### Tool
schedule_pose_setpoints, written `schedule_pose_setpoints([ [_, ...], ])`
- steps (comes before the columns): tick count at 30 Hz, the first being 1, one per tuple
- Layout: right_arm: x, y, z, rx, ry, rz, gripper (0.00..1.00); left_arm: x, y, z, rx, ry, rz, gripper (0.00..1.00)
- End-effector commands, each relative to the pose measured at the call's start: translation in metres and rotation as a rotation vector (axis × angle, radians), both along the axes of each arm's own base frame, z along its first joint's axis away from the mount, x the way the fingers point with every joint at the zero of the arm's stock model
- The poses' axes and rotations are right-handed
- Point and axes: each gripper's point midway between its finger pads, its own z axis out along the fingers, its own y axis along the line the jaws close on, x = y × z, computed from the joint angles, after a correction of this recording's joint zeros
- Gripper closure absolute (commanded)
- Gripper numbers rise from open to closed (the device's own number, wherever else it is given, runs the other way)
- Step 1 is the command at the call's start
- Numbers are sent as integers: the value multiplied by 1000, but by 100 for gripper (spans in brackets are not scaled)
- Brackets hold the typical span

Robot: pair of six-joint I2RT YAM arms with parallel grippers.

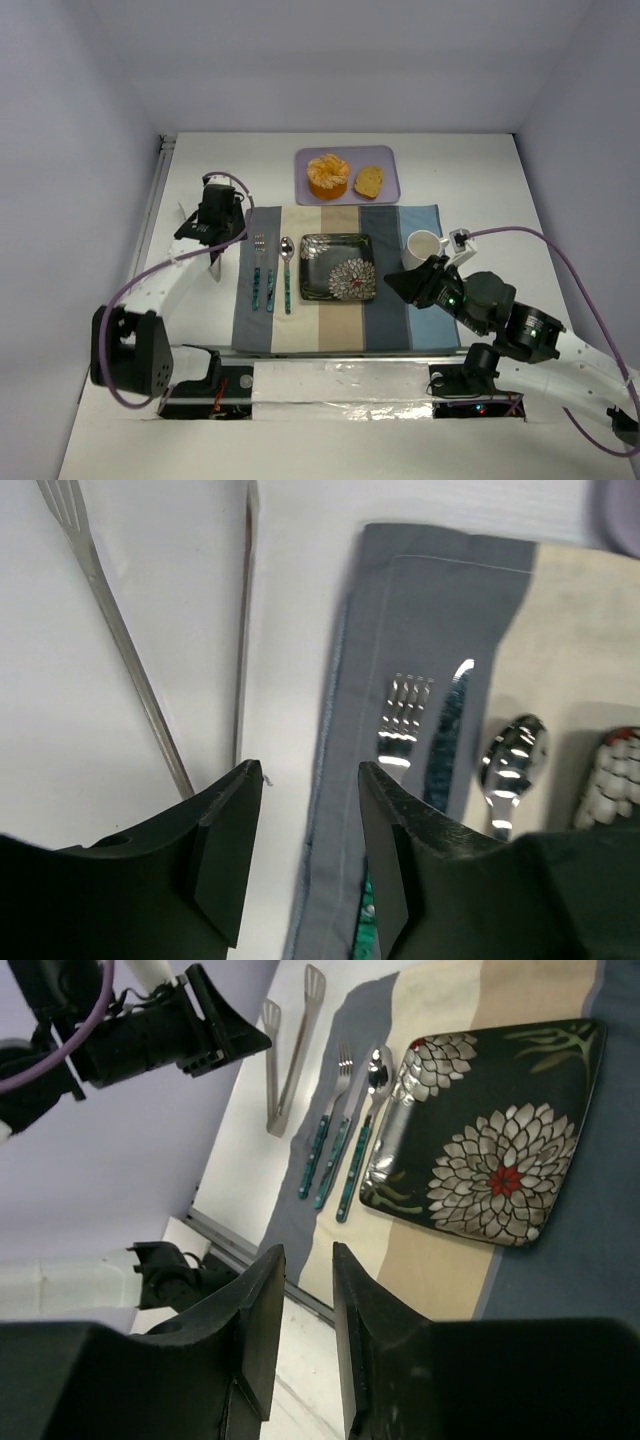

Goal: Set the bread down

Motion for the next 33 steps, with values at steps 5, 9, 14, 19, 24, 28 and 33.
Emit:
schedule_pose_setpoints([
  [5,-1,14,-8,47,24,30,65,52,37,-25,88,0,101,57],
  [9,-4,21,-21,48,41,56,66,67,47,-37,102,20,114,57],
  [14,-3,23,-24,31,43,64,66,88,48,-59,127,51,80,58],
  [19,0,22,-24,9,35,49,66,100,49,-83,141,111,56,62],
  [24,0,27,-33,-7,54,61,66,110,49,-91,152,119,53,70],
  [28,3,26,-35,-30,52,51,66,113,51,-95,165,126,54,84],
  [33,3,27,-35,-26,55,50,66,113,60,-93,202,125,90,100],
])
